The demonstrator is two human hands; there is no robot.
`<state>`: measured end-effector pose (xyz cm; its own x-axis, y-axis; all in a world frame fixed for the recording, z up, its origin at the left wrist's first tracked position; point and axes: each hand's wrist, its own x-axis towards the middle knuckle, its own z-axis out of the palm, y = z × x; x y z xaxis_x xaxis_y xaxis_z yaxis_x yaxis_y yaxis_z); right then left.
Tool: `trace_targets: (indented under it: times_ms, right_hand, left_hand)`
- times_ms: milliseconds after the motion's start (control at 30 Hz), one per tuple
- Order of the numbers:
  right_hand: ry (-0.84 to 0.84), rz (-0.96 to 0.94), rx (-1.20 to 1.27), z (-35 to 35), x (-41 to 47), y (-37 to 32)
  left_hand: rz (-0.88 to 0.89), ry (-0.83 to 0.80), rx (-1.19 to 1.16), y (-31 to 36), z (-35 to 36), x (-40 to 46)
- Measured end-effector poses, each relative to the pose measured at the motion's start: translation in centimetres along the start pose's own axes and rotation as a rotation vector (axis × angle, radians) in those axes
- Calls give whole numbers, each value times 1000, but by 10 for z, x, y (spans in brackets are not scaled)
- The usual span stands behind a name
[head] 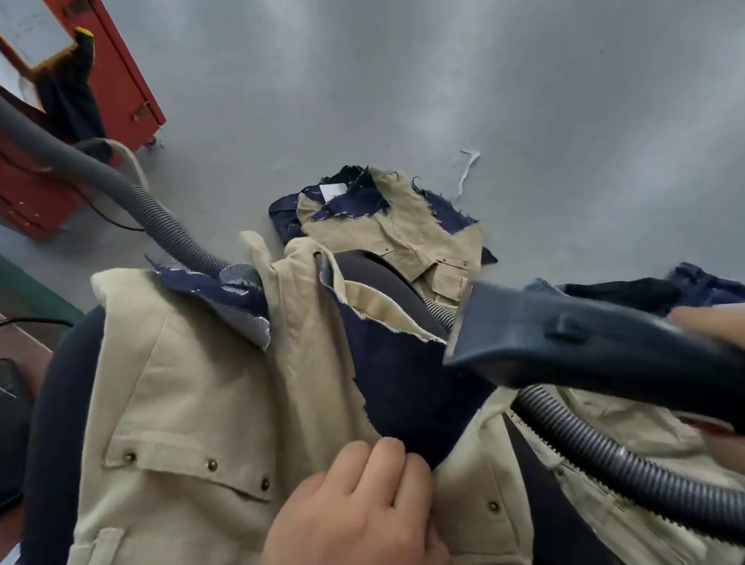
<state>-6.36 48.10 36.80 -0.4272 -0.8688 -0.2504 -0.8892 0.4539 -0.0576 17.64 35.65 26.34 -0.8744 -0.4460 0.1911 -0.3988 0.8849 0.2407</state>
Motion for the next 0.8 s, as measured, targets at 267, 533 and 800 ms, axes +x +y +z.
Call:
trace_targets:
  times_ms: [267, 533, 800]
  right_hand:
    - [-23, -165, 23, 18, 36, -71]
    - [82, -152, 276, 22, 94, -94]
    - [281, 1, 489, -19, 88, -41]
  left_hand:
    - [63, 26, 69, 2, -2, 4]
    - [51, 46, 61, 3, 2, 5]
    - [36, 45, 50, 4, 3, -1]
